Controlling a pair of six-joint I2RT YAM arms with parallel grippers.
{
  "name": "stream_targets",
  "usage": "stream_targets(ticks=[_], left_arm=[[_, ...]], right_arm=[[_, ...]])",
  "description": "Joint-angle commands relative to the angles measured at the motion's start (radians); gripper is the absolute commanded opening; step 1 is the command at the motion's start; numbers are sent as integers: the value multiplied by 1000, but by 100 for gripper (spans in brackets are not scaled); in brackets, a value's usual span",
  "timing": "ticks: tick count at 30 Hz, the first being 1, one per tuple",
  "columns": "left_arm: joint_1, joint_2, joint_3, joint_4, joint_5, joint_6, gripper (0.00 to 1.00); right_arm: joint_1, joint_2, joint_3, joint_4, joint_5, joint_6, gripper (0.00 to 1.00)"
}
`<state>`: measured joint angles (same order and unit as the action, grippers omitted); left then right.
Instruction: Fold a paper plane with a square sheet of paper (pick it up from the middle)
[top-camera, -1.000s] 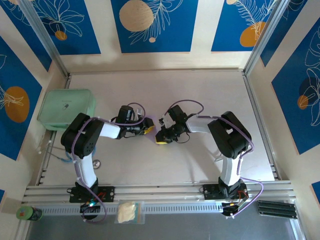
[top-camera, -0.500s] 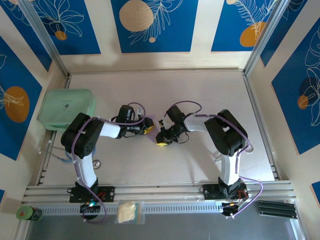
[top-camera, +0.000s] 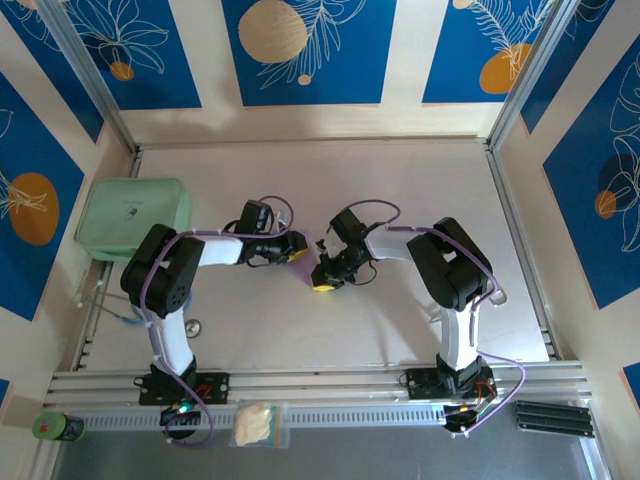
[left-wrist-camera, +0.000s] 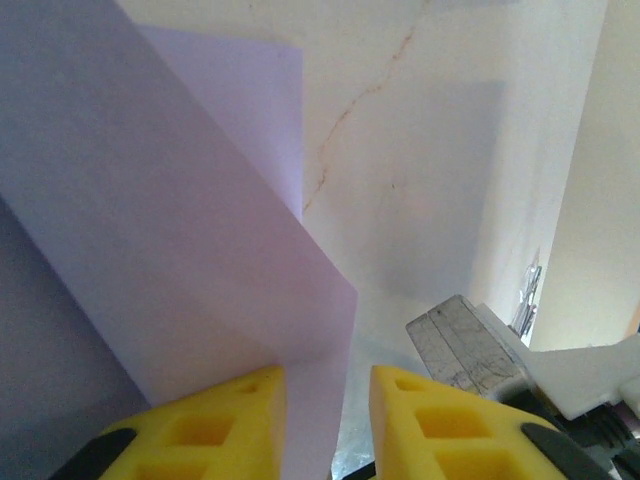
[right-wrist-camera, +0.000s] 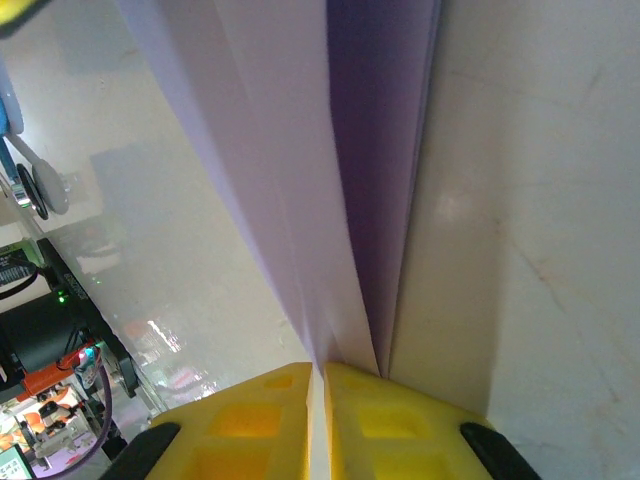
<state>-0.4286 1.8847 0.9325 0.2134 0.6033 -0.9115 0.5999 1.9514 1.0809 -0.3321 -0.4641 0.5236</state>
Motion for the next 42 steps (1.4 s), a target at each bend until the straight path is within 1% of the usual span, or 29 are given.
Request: stream_targets(ticks=[1, 7, 18, 24, 27, 35, 42], left_arm=[[16, 21, 35, -36, -16, 36, 27], [19, 52, 57, -51, -31, 38, 24], [22, 77, 52, -61, -56, 36, 22], [22, 97, 51, -62, -53, 35, 22], [22, 101, 48, -63, -54, 33, 22], [22, 105, 36, -55, -54, 24, 21], [22, 105, 34, -54, -54, 19, 21]], right_arm=[[-4, 49, -13, -89, 69, -13, 14], [-5, 49, -16, -88, 68, -13, 14], [-6, 34, -22, -73, 49, -11, 14], [-21, -63, 1, -3, -29, 21, 14], [-22, -97, 30, 19, -11, 36, 15], [-15, -26, 81, 30, 34, 49, 13], [-1, 21, 99, -8, 73, 34, 11]])
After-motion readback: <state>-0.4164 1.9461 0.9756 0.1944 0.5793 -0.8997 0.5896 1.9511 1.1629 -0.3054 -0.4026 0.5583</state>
